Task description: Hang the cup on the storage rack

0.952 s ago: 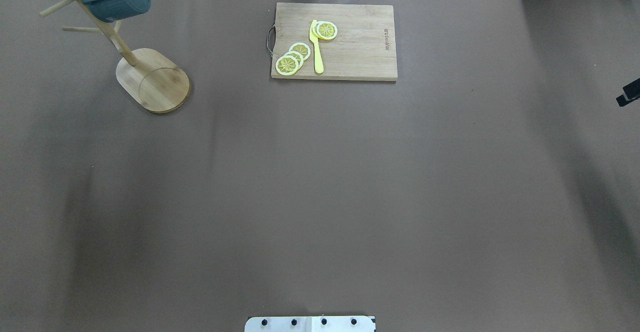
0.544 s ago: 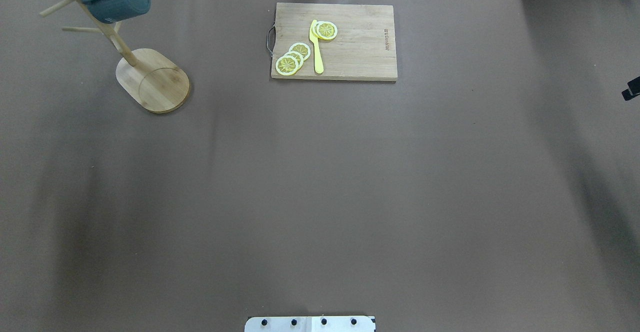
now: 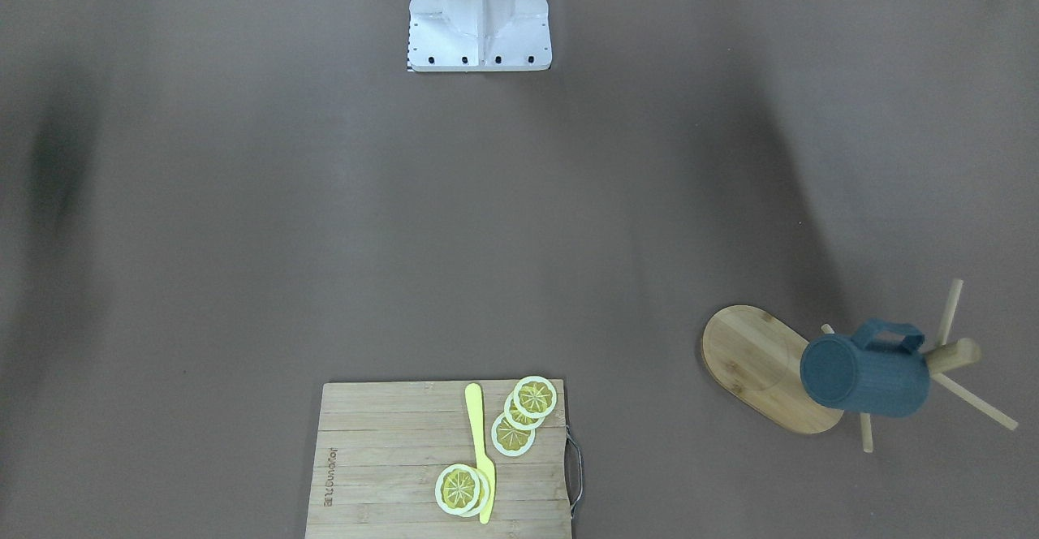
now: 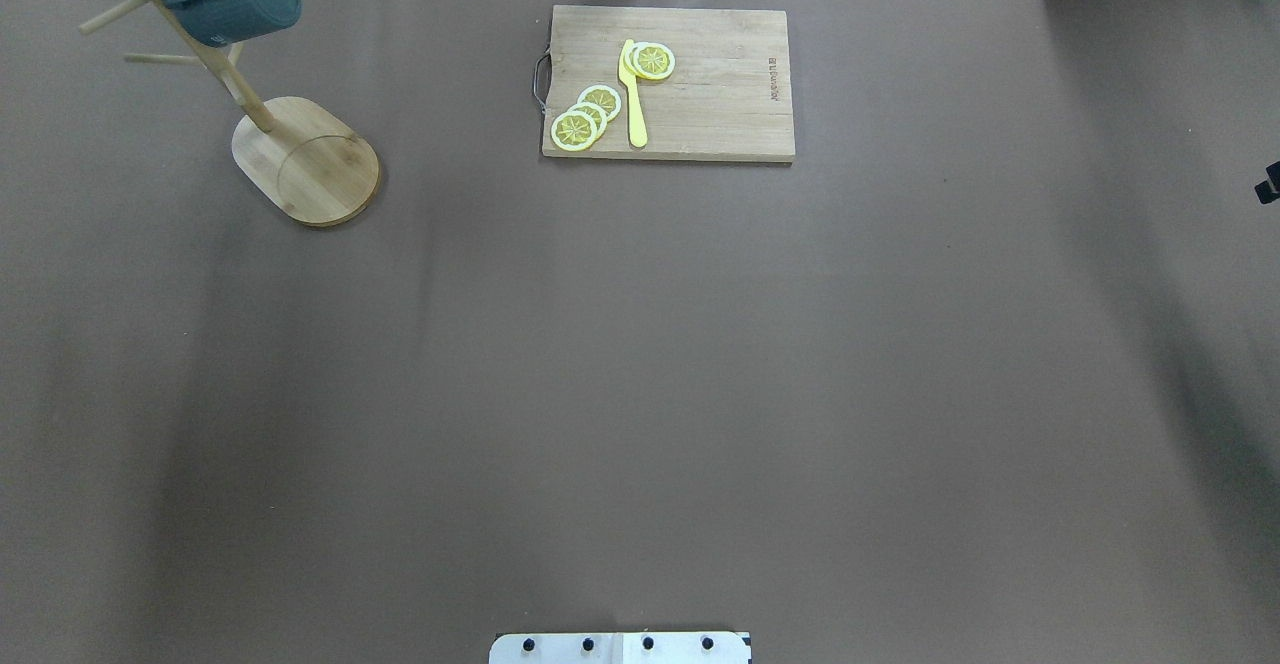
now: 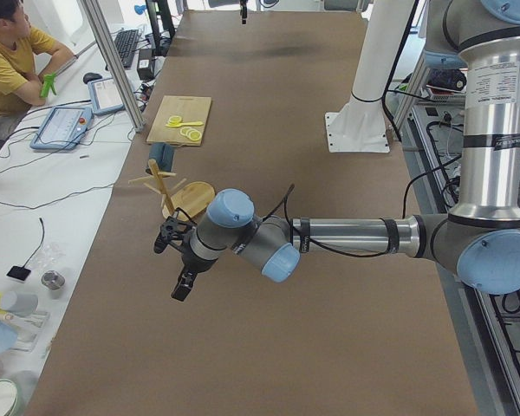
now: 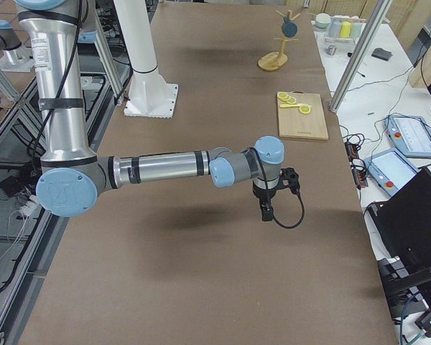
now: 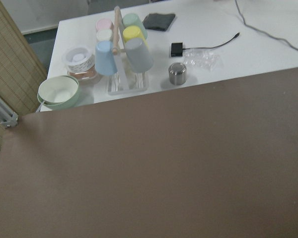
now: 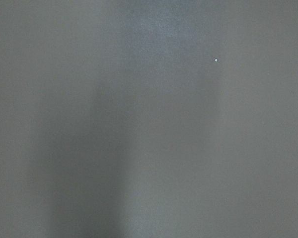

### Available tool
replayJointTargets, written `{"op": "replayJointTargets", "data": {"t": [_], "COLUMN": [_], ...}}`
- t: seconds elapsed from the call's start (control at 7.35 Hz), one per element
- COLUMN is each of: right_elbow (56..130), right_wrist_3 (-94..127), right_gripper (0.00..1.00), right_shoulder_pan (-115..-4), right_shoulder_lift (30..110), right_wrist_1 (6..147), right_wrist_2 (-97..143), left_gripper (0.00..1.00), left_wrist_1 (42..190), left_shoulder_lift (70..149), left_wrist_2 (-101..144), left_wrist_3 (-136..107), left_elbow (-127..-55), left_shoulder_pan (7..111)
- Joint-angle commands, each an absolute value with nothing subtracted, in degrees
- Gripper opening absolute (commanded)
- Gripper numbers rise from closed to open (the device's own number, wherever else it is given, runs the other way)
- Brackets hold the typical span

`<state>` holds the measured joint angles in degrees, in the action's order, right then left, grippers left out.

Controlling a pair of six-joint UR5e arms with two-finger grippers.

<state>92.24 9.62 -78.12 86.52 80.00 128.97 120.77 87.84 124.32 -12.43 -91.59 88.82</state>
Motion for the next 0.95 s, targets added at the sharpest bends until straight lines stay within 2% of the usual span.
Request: {"op": "replayJointTargets", "data": {"t": [0.0,0.27,0.54,0.82], "right_elbow": [91.6,91.6,91.8,91.8], "right_wrist_3": [9.1,9.1,9.0,9.0], "right_gripper": [1.0,1.0,1.0,1.0], "right_shoulder_pan": [-78.9,-80.4,-81.5,-82.0], "right_shoulder_lift": [86.8,88.1,89.2,89.3], "right_wrist_1": [80.7,80.9,80.6,80.5], "right_wrist_2": [129.7,132.7,133.2,133.4], "left_gripper": [0.98,0.98,0.98,0.98], "left_wrist_1": [103.5,93.8,95.7,95.8], "left_shoulder_lift": [88.7,88.3,85.9,86.9], "left_wrist_2": [133.4,137.4,136.1,136.5], "left_wrist_3": [-10.0,-10.0,-9.6,-9.6], "left_elbow": [-92.7,-96.1,-97.7,-97.5], "left_shoulder_pan": [88.1,86.0,83.6,83.3]}}
